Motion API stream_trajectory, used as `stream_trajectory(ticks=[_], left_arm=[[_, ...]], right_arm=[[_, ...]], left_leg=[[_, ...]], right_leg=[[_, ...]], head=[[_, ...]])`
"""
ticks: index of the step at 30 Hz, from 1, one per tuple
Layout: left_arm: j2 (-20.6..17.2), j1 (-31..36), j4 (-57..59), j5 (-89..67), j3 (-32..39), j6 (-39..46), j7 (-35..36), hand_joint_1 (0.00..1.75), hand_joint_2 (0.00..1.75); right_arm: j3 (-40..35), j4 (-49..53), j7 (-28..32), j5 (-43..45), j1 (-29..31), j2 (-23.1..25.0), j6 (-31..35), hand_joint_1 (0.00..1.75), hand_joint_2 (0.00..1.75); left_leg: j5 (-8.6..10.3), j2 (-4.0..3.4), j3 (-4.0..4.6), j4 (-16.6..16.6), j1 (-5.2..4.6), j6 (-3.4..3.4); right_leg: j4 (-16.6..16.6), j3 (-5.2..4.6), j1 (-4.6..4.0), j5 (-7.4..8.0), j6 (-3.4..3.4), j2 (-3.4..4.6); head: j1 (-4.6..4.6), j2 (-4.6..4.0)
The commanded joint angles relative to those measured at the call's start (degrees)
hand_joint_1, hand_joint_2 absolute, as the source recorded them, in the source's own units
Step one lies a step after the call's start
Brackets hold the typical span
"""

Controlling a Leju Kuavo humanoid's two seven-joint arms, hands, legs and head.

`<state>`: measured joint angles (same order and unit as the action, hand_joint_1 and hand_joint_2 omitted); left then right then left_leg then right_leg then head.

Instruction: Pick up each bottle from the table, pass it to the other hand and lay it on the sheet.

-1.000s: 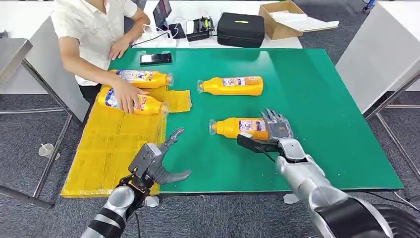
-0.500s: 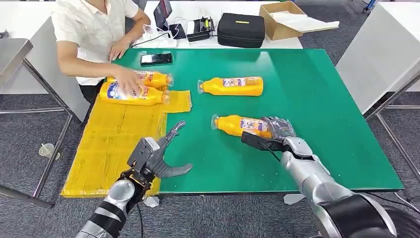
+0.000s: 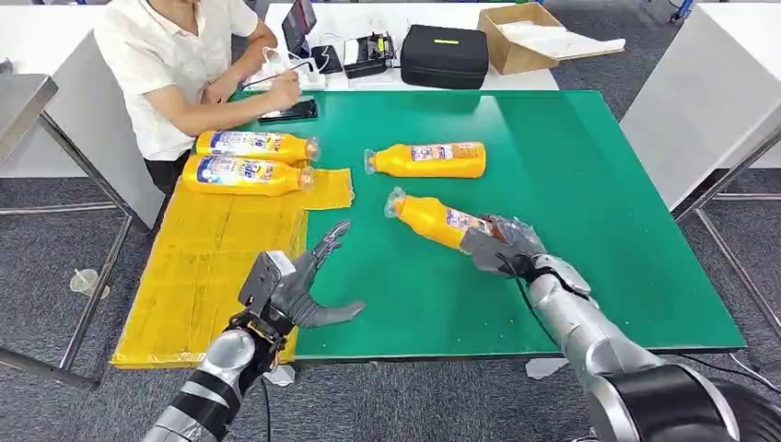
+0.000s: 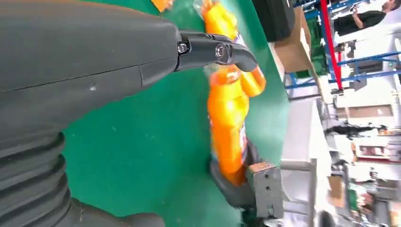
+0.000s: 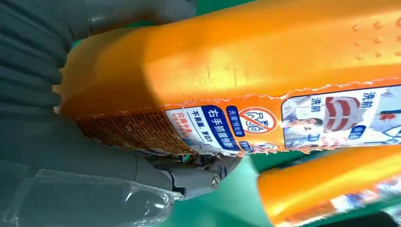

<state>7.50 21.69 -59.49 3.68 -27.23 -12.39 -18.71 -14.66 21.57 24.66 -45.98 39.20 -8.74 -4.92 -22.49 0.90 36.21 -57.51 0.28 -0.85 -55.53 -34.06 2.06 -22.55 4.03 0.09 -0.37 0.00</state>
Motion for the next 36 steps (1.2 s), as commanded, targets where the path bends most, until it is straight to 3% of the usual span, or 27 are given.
stream_trajectory(ticks=[1, 6, 10, 12, 15, 22, 26, 30, 32, 36], left_arm=[[4.75, -1.05, 4.89, 12.82, 1.94, 0.09, 2.67, 0.0, 1.75], [5.68, -2.23, 4.01, 21.47, 1.12, 2.5, 1.6, 0.0, 1.75], [5.3, -2.06, 3.57, 22.56, 0.27, 3.06, 1.62, 0.0, 1.75], [4.45, -1.68, 3.45, 22.68, -1.74, 1.09, 1.48, 0.0, 1.75], [3.91, -0.89, 2.96, 21.54, -2.81, 1.57, 0.68, 0.0, 1.75], [3.55, -0.72, 2.6, 22.27, -3.13, -0.11, 0.81, 0.0, 1.75], [3.16, 0.68, 0.26, 21.58, -3.21, 0.23, 0.57, 0.0, 1.75], [4.25, 3.94, 1.55, 21.07, -2.57, 2.11, 1.27, 0.0, 1.75], [5.32, 4.44, 3.31, 26.25, -1.6, 0.58, 4.63, 0.0, 1.75], [5.8, 4.71, 4.16, 26.55, -2.17, 1.83, 4.22, 0.0, 1.75]], right_arm=[[9.25, 6.53, 8.56, 13.96, -4.48, 4.89, -5.91, 1.75, 1.75], [7.45, 16.2, 10.55, 23.81, -9.41, 6.94, -12.01, 1.75, 1.75], [5.77, 19.26, 9.02, 25.89, -10.79, 7.19, -12.11, 1.75, 1.75], [2.71, 22.36, 11.68, 28.67, -12.6, 7.75, -17.64, 1.75, 1.75], [-1.25, 27.11, 10.22, 30.77, -15.1, 9.07, -16.73, 1.75, 1.75], [-2.03, 27.25, 11.0, 32.19, -14.92, 8.89, -17.19, 1.75, 1.75], [-7.15, 27.86, 10.37, 30.64, -15.85, 11.48, -15.04, 1.75, 1.75], [-13.18, 20.57, 11.96, 29.57, -13.3, 12.14, -13.83, 1.75, 1.75], [-15.23, 18.03, 13.3, 29.65, -12.54, 12.86, -13.2, 1.75, 1.75], [-16.48, 17.74, 13.26, 28.81, -12.36, 13.27, -12.09, 1.75, 1.75]], left_leg=[[-0.1, -0.17, -0.18, 0.0, 0.14, 0.05], [-0.08, -0.14, -0.03, 0.02, 0.09, 0.06], [-0.17, -0.06, 0.05, -0.05, 0.11, 0.08], [-0.15, 0.14, 0.14, -0.06, 0.07, 0.06], [-0.03, 0.19, 0.36, 0.01, 0.06, 0.05], [-0.09, 0.13, 0.33, -0.05, 0.08, 0.07], [-0.1, 0.04, 0.36, -0.05, 0.1, 0.06], [-0.14, -0.03, 0.34, -0.1, 0.13, 0.1], [-0.11, 0.08, 0.32, -0.08, 0.15, 0.1], [-0.07, 0.09, 0.34, -0.02, 0.1, 0.07]], right_leg=[[0.1, 0.21, -0.19, -0.03, -0.31, 0.07], [0.06, 0.1, -0.11, -0.04, -0.21, 0.09], [0.0, 0.05, -0.14, -0.13, -0.29, 0.06], [-0.03, 0.01, -0.1, -0.16, -0.26, -0.03], [0.02, -0.2, -0.06, -0.05, -0.15, -0.02], [-0.04, -0.25, -0.09, -0.1, -0.25, -0.03], [-0.02, -0.26, -0.1, -0.08, -0.22, 0.08], [-0.08, -0.26, -0.14, -0.09, -0.29, 0.13], [-0.06, -0.23, -0.16, -0.1, -0.3, 0.01], [0.0, -0.24, -0.1, -0.07, -0.21, 0.03]], head=[[0.0, 0.0], [-0.02, 0.0], [-0.04, 0.0], [-0.02, 0.0], [-0.02, 0.0], [-0.02, 0.0], [-0.02, 0.0], [-0.02, 0.0], [-0.02, 0.0], [-0.02, 0.0]])
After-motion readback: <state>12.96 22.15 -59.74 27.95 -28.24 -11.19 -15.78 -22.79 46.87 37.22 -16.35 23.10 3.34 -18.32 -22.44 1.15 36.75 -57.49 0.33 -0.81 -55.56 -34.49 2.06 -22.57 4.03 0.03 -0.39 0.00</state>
